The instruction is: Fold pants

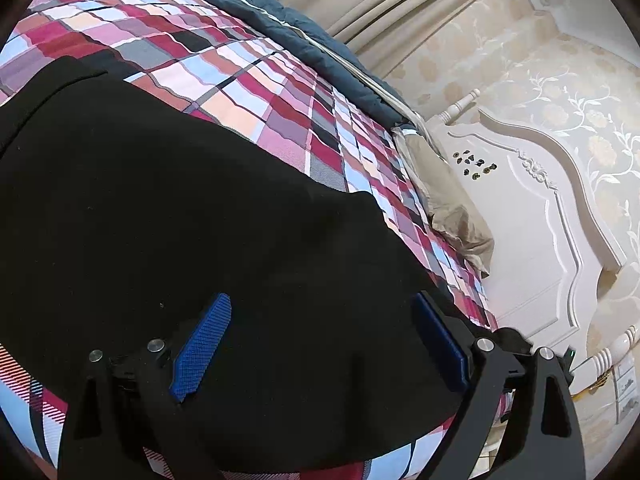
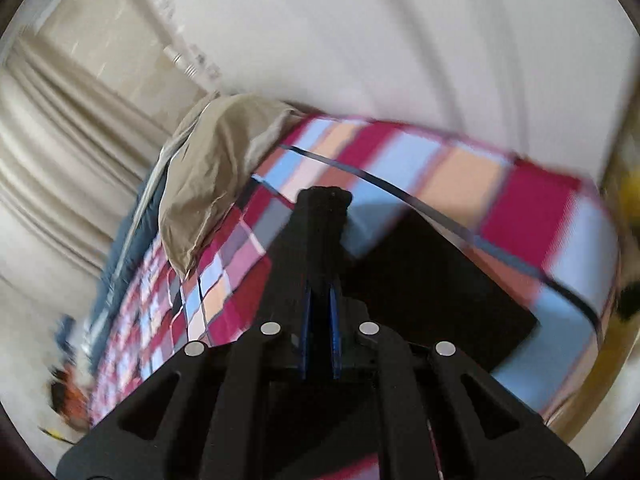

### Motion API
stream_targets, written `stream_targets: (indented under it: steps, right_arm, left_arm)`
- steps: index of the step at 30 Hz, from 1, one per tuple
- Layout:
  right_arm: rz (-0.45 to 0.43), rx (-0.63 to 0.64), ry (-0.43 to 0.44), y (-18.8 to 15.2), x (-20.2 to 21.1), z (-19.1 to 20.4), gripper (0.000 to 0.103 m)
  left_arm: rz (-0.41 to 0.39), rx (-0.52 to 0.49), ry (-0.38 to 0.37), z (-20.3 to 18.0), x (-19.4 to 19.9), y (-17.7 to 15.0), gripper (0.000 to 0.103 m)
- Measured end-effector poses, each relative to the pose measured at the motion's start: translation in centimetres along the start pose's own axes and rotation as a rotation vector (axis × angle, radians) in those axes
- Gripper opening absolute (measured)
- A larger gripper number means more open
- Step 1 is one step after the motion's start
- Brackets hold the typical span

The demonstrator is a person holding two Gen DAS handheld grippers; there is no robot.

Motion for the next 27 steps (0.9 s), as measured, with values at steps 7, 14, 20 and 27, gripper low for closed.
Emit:
stream_targets:
  steps: [7, 14, 20, 27]
  right_arm:
    - [0.018, -0.167, 0.101, -2.9, -1.2, -5.4, 0.01]
    - [0.0, -0.215, 0.175, -1.9, -2.0, -5.0, 0.035]
    - [-0.024, -0.156, 0.109, -1.4, -0.9, -4.9, 0.005]
    - [-0.084, -0.22, 0.115, -4.1, 0.6, -8.6, 0.005]
  left_arm:
    - [-0.002, -0.014, 0.016, -0.1, -0.2, -0.1, 0.09]
    - [-0.006, -0.024, 0.035, -0.2, -0.3, -0.2, 0.09]
    - [-0.006, -0.038, 0.044, -0.4, -0.5, -0.3, 0.091]
    - [-0.006, -0.045, 0.052, -0.4, -0.5, -0.5, 0.091]
Point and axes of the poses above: each gripper's, at about its wrist camera, not at the fingertips, and x roughly against the way its jaws point, z to its left, y to its top, the point moved 4 cm from there along -x, roughly the way its jaws point, and after that the axes turned 7 degrees about z, right-handed, at the moved point
